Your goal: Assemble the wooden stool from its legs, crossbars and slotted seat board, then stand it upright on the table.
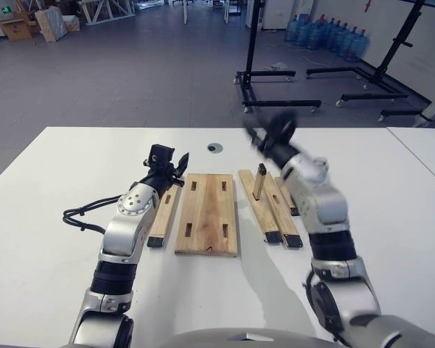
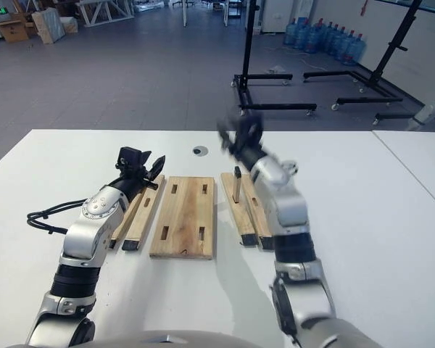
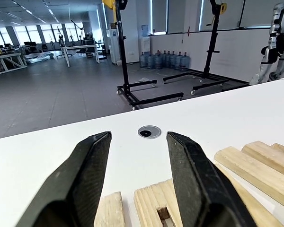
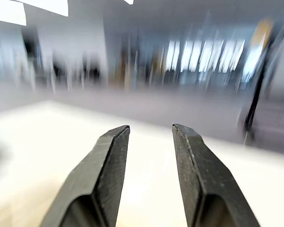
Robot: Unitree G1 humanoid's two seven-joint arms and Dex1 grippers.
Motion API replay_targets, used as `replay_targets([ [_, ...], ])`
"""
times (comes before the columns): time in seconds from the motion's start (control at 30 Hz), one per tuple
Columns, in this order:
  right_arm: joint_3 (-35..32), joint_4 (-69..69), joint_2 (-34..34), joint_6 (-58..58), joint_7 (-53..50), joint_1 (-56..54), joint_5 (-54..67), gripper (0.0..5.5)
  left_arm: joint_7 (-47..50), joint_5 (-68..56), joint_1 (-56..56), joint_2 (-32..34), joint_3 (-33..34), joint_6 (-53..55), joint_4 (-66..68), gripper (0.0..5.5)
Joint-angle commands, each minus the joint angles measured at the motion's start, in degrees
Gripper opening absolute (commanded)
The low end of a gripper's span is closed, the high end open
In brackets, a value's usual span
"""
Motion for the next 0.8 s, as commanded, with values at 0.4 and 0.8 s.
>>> replay_targets([
  [0.4,-17.0,-17.3,6.1,4.0,-11.1,-0.4,15.9,1.64,0.9,0.1,2.4,-1.1,0.0,2.2,-2.5,2.12],
  [0.8,-5.8,-32.5,-0.3,11.6,-10.8,35.4,10.1,1.64,2.3,0.5,5.0,0.6,2.8,3.5,-5.3,2.12],
])
